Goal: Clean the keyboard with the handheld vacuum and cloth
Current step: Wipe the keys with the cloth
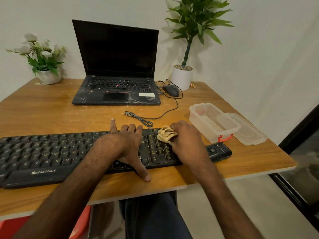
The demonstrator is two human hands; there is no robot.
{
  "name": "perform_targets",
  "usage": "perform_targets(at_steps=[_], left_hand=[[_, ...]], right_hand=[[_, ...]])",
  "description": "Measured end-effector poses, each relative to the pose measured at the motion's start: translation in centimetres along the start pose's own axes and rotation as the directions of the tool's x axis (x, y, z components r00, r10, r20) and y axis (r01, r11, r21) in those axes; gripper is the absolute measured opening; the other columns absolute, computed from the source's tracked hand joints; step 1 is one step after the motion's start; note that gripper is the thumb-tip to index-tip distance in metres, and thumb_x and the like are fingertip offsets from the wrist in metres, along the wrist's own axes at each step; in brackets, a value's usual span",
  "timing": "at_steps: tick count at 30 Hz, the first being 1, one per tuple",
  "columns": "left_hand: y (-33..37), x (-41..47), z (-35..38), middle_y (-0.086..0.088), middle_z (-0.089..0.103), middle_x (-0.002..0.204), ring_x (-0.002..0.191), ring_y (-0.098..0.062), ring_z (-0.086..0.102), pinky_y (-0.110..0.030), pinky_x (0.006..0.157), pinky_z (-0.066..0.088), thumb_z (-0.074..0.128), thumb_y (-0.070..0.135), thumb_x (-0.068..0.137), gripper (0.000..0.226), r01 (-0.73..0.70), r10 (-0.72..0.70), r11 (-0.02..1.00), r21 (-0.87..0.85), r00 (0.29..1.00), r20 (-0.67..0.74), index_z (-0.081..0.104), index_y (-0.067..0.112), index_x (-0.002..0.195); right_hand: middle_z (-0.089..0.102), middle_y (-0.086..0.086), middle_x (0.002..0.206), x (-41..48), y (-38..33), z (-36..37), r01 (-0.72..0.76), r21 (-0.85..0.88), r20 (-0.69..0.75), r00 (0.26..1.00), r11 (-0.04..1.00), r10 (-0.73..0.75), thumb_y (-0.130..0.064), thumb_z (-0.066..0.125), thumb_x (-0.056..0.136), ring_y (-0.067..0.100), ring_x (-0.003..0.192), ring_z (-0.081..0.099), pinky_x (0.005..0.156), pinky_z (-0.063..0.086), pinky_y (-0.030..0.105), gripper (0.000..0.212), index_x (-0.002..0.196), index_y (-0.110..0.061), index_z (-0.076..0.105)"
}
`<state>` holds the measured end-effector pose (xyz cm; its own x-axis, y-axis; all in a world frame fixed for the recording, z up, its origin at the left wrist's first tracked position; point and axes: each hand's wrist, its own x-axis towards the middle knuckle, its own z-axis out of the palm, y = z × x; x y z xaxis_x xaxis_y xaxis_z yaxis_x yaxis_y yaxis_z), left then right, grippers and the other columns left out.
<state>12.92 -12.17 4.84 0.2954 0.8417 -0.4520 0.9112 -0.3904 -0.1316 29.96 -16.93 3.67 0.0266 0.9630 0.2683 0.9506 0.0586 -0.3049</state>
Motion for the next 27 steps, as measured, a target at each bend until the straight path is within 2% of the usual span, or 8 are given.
perform_targets(at_steps=[3,7,11,13,16,19,22,27], left_hand=[[0.0,-0.1,0.0,-0.009,-0.004,0.168,0.154,-0.032,-0.005,-0.068,0.112,-0.02,0.074,0.085,0.05,0.157,0.006,-0.006,1.0,0.001,1.0,0.009,-0.018,0.015,0.157],[0.3,0.1,-0.2,-0.011,-0.006,0.167,0.154,-0.034,-0.005,-0.069,0.112,-0.019,0.074,0.084,0.052,0.157,0.012,-0.012,0.999,0.042,1.0,0.021,-0.019,0.012,0.156],[0.2,0.1,-0.1,-0.01,-0.004,0.167,0.154,-0.033,-0.004,-0.067,0.113,-0.019,0.073,0.085,0.05,0.158,0.009,-0.01,0.999,0.045,1.0,0.012,-0.019,0.012,0.156],[0.1,0.0,0.0,-0.009,-0.005,0.168,0.154,-0.032,-0.004,-0.068,0.113,-0.019,0.071,0.086,0.05,0.158,0.009,-0.01,0.999,0.046,1.0,0.012,-0.02,0.013,0.156],[0.1,0.0,0.0,-0.009,-0.005,0.168,0.154,-0.032,-0.005,-0.069,0.113,-0.018,0.072,0.086,0.05,0.159,0.019,-0.02,0.999,0.042,1.0,0.017,-0.02,0.013,0.156],[0.3,0.1,-0.2,-0.009,-0.005,0.168,0.154,-0.032,-0.005,-0.07,0.113,-0.018,0.073,0.085,0.05,0.159,0.021,-0.022,0.999,0.047,1.0,0.02,-0.02,0.012,0.156],[0.4,0.2,-0.2,-0.01,-0.005,0.167,0.154,-0.032,-0.004,-0.069,0.113,-0.019,0.073,0.085,0.05,0.159,0.024,-0.025,0.998,0.061,1.0,0.019,-0.02,0.011,0.156],[0.4,0.2,0.0,-0.011,-0.01,0.168,0.154,-0.032,-0.008,-0.068,0.113,-0.018,0.071,0.086,0.051,0.158,0.022,-0.024,0.996,0.083,0.999,0.023,-0.022,0.011,0.156]], right_hand=[[0.062,0.0,0.105,-0.8,0.1,-0.5,-0.007,0.044,0.038,0.999,0.999,0.005,-0.003,0.063,0.088,0.019,0.096,0.059,0.075,0.043,0.027,0.025,0.109,-0.014,0.069],[0.059,-0.005,0.111,-4.1,0.1,-1.3,0.031,0.083,0.106,0.994,0.996,-0.04,0.003,0.063,0.085,0.012,0.1,0.055,0.085,0.046,0.027,0.039,0.114,-0.021,0.069],[0.056,-0.003,0.115,-2.5,0.0,-1.2,0.048,-0.029,0.09,0.995,0.998,-0.046,-0.003,0.066,0.087,0.008,0.09,0.043,0.075,0.034,0.022,0.037,0.119,-0.021,0.065],[0.057,-0.001,0.111,-1.3,0.0,-0.9,0.033,-0.048,0.068,0.997,0.998,-0.03,-0.004,0.068,0.086,0.01,0.089,0.048,0.073,0.033,0.023,0.033,0.116,-0.017,0.067],[0.063,0.0,0.112,-0.8,0.5,-1.2,-0.032,0.028,0.092,0.995,0.999,0.029,-0.006,0.07,0.086,0.019,0.099,0.06,0.075,0.043,0.026,0.035,0.119,-0.018,0.069],[0.065,0.0,0.116,-1.8,1.0,-2.2,-0.04,0.063,0.15,0.988,0.997,0.031,-0.003,0.07,0.085,0.018,0.102,0.06,0.086,0.051,0.031,0.042,0.124,-0.019,0.067],[0.064,-0.003,0.116,-2.7,1.1,-2.4,-0.017,0.057,0.185,0.983,0.998,0.006,-0.004,0.069,0.085,0.016,0.103,0.059,0.088,0.052,0.031,0.042,0.124,-0.021,0.068],[0.056,-0.005,0.107,-2.0,-0.1,-1.4,0.049,0.008,0.134,0.99,0.999,-0.05,-0.007,0.069,0.086,0.01,0.091,0.047,0.075,0.038,0.02,0.037,0.121,-0.018,0.067]])
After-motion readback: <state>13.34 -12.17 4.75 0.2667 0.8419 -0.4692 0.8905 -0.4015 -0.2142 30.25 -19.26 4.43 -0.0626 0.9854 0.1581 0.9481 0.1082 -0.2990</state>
